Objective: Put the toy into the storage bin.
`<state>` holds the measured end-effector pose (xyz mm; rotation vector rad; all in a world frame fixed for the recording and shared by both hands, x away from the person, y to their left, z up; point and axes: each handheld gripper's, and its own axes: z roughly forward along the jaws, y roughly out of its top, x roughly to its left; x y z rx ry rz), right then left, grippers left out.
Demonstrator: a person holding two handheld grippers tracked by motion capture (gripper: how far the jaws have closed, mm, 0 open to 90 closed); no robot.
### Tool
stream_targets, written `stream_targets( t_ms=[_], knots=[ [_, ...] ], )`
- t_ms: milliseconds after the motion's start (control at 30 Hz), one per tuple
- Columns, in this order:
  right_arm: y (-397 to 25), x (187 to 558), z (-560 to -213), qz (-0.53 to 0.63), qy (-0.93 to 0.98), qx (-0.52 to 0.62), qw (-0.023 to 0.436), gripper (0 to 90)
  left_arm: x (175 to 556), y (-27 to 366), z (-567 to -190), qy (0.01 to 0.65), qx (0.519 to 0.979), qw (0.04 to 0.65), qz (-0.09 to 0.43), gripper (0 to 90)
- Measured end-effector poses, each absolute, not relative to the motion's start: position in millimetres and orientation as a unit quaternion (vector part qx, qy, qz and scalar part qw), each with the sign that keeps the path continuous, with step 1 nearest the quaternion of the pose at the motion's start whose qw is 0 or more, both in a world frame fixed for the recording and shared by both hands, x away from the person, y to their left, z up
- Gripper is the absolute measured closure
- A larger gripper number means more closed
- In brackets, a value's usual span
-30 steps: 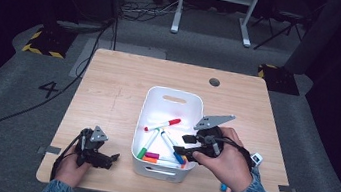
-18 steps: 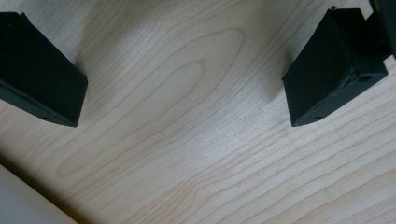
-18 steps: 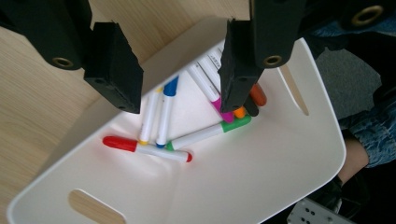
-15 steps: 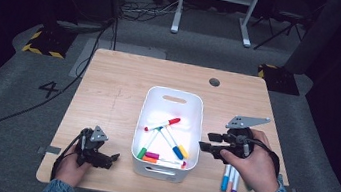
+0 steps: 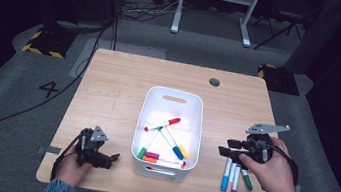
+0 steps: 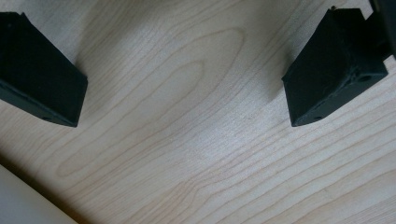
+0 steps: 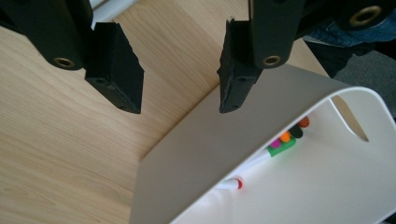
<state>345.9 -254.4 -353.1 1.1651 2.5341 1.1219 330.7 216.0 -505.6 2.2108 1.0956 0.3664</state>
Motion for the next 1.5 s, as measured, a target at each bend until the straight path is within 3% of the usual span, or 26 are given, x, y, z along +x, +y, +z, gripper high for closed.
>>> stream_targets(
  t_ms=[233, 800, 1500],
  knots=[
    [-266, 346, -364, 0.352, 0.84, 0.407, 0.069, 51.2, 331, 216, -506, 0.416, 0.84, 0.318, 0.139, 0.0],
    [-282, 354, -431, 0.269, 0.851, 0.45, 0.044, 51.9, 331, 216, -506, 0.416, 0.84, 0.318, 0.139, 0.0],
    [-274, 358, -455, 0.257, 0.85, 0.458, 0.028, 52.1, 331, 216, -506, 0.416, 0.84, 0.318, 0.139, 0.0]
  ],
)
